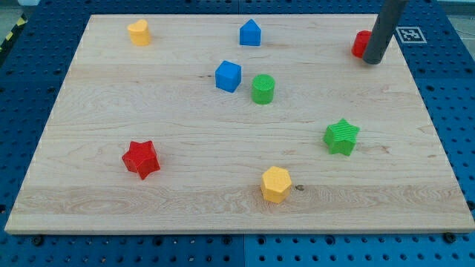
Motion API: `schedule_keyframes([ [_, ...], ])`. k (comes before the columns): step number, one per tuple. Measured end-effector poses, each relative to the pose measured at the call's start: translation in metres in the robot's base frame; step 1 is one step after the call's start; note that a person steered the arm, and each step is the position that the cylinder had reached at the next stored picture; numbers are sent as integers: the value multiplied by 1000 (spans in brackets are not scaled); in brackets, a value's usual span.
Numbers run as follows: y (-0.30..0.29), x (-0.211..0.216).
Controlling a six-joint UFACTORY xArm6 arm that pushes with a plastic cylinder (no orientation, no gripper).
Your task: Adjust the green circle right diagonally towards red star
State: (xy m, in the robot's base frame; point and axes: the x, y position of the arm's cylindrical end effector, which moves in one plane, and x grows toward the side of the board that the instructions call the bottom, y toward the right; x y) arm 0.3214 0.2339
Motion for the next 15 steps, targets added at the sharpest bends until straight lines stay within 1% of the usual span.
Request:
schedule_keyframes([
  [2, -19, 0],
  [5, -20, -1],
  [6, -20, -18],
  [7, -20, -26],
  [8, -23, -26],
  [9, -45, -26],
  [10, -13, -30],
  [12, -7, -36],
  [13, -7, -29],
  [14, -7, -11],
  [15, -7, 16],
])
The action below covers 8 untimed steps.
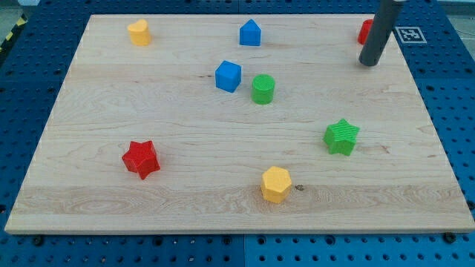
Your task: Adjust the green circle right diagonally towards red star
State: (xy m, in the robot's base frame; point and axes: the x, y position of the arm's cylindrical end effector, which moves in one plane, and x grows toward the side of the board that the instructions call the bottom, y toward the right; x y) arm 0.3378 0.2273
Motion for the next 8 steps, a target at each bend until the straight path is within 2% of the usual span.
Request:
schedule_keyframes([
  [2, -2, 57],
  [3, -25, 76],
  [7, -66, 65],
  [8, -94, 62],
])
